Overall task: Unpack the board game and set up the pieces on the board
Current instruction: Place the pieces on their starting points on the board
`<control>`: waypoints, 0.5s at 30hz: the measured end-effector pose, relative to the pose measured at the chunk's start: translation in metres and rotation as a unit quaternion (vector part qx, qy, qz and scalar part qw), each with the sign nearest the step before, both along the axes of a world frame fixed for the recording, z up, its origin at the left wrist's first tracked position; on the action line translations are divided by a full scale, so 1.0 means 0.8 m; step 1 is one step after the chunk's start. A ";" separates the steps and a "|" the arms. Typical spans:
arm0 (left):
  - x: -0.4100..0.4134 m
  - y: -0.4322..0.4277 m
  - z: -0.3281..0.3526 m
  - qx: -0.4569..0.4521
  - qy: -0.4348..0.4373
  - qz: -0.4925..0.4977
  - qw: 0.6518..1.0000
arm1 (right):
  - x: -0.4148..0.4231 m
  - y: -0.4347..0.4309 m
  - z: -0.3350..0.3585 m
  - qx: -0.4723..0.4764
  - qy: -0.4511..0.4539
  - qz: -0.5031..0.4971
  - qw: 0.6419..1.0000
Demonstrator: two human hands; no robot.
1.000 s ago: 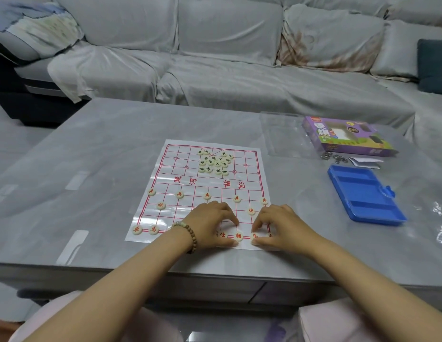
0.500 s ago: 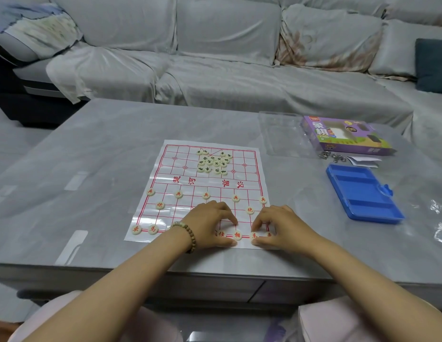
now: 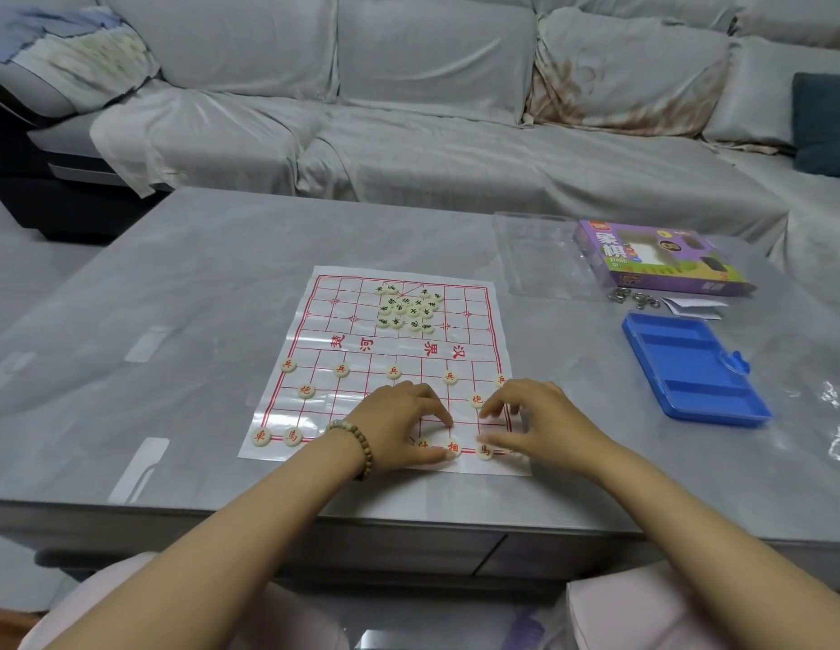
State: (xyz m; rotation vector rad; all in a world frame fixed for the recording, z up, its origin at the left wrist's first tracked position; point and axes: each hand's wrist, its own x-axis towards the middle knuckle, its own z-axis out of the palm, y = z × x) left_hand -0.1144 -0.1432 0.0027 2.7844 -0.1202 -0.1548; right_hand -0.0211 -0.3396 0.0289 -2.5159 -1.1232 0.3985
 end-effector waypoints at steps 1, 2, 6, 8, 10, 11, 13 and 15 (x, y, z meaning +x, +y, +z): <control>0.001 0.001 0.000 -0.003 -0.004 0.004 1.000 | 0.005 0.003 0.001 0.015 -0.006 -0.019 1.000; 0.001 0.002 0.000 -0.005 -0.008 0.008 1.000 | 0.009 0.007 0.001 0.022 -0.014 -0.037 0.999; 0.003 0.009 -0.003 -0.012 -0.012 0.028 0.999 | 0.020 0.024 -0.007 -0.009 -0.035 -0.057 0.998; 0.003 0.010 -0.005 -0.013 -0.013 0.032 0.999 | 0.021 0.030 -0.011 -0.015 -0.034 -0.056 0.998; 0.002 0.011 -0.005 -0.014 -0.012 0.034 0.999 | 0.022 0.033 -0.013 -0.016 -0.038 -0.059 0.997; 0.003 0.011 -0.004 -0.014 -0.011 0.034 0.999 | 0.022 0.033 -0.014 -0.016 -0.040 -0.060 0.997; 0.003 0.012 -0.003 -0.014 -0.009 0.034 0.999 | 0.022 0.034 -0.015 -0.014 -0.044 -0.062 0.997; 0.002 0.012 -0.002 -0.014 -0.008 0.033 0.999 | 0.021 0.035 -0.017 -0.013 -0.049 -0.067 0.996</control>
